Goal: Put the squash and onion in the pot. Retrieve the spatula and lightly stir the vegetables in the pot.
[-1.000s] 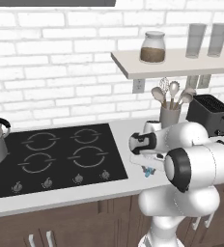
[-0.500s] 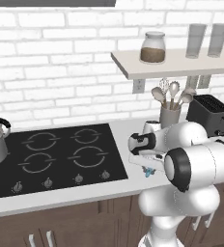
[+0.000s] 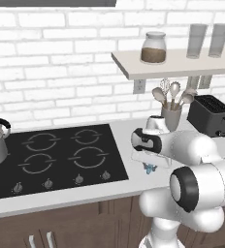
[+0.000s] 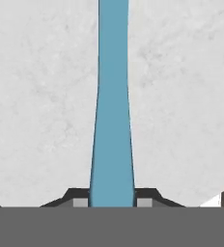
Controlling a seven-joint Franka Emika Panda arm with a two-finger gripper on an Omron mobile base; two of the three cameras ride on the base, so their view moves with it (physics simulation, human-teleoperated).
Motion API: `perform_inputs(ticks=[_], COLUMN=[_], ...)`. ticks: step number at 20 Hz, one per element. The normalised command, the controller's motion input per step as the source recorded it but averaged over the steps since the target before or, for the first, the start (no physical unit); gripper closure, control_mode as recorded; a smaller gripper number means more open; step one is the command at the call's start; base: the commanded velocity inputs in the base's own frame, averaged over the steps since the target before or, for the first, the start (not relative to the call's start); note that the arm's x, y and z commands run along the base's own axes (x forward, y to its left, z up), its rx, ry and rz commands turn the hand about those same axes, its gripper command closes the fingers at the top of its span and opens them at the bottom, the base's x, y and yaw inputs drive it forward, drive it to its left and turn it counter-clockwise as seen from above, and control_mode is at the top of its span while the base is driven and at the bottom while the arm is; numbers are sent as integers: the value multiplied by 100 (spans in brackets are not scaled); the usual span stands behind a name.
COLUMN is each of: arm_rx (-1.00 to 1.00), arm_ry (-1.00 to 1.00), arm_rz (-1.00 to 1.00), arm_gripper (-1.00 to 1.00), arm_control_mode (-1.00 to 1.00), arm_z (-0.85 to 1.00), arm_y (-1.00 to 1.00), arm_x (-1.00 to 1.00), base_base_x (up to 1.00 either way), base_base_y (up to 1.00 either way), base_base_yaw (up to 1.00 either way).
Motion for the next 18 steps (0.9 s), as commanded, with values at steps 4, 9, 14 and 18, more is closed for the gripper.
perform_inputs(ticks=[4, 9, 14, 18], arm_rx=[1, 8, 5, 0], arm_ry=[-1, -7, -3, -8], arm_rz=[1, 0, 0, 2], arm_gripper=[100, 100, 100, 100], arm_control_mode=[-100, -100, -100, -100], arm_z=[68, 64, 76, 61], arm_y=[-8, 0, 0, 0], arm_x=[0, -1, -12, -29], base_base_x=[0, 0, 0, 0], base_base_y=[0, 0, 0, 0], base_base_yaw=[0, 0, 0, 0])
